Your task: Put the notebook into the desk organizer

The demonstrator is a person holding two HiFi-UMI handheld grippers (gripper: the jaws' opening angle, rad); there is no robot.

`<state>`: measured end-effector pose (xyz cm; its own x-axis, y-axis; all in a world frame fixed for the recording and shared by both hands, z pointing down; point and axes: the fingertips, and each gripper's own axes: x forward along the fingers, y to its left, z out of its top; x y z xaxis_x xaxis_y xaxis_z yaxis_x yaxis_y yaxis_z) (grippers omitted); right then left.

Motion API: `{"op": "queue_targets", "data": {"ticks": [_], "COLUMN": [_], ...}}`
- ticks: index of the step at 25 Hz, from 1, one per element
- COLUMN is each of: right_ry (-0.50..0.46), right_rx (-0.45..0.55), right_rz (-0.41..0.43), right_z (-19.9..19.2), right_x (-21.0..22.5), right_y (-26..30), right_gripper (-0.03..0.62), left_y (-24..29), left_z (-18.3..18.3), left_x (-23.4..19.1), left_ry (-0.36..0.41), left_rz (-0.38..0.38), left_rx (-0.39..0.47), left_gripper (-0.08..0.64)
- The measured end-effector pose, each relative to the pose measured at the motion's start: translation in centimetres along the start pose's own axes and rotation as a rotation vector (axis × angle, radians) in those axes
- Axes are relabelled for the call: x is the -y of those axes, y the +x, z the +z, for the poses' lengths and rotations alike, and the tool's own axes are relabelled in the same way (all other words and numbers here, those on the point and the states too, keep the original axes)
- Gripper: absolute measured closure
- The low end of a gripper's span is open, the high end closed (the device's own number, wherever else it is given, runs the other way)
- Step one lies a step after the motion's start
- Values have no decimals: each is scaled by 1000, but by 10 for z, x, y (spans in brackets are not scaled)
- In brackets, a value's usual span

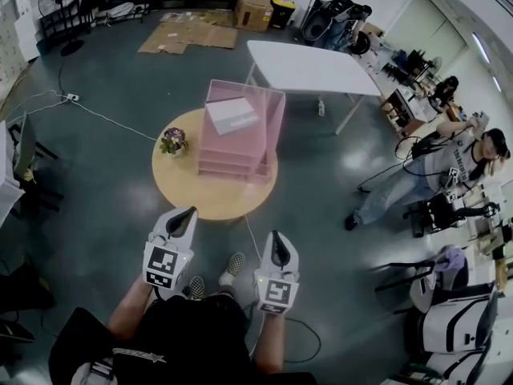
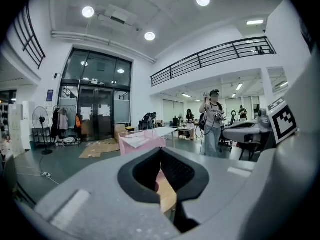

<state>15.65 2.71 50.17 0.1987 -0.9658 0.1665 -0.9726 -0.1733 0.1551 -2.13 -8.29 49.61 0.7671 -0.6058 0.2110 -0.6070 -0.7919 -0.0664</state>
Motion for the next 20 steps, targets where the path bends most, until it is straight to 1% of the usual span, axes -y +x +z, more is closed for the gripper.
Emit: {"op": "queue_targets", "data": {"ticks": [3, 7, 13, 20], "right_ry": [-1, -4, -10, -16], "right_rx": [2, 3, 17, 25], "right_rz": [-4, 5, 7, 9], "right_z": [-1, 3, 10, 9], "right_x": [1, 0, -1, -1], "right_y": [-2, -2, -3, 0], "right_gripper": [586, 586, 586, 586], "left_y": [1, 0, -4, -1], "left_z": [3, 2, 11, 9], "left_x": [3, 5, 4, 3], "left_ry": [12, 10, 16, 27], "left_rz": [-5, -4, -2, 1], "left_rx": [3, -2, 14, 19], "left_gripper": [549, 549, 549, 549]}}
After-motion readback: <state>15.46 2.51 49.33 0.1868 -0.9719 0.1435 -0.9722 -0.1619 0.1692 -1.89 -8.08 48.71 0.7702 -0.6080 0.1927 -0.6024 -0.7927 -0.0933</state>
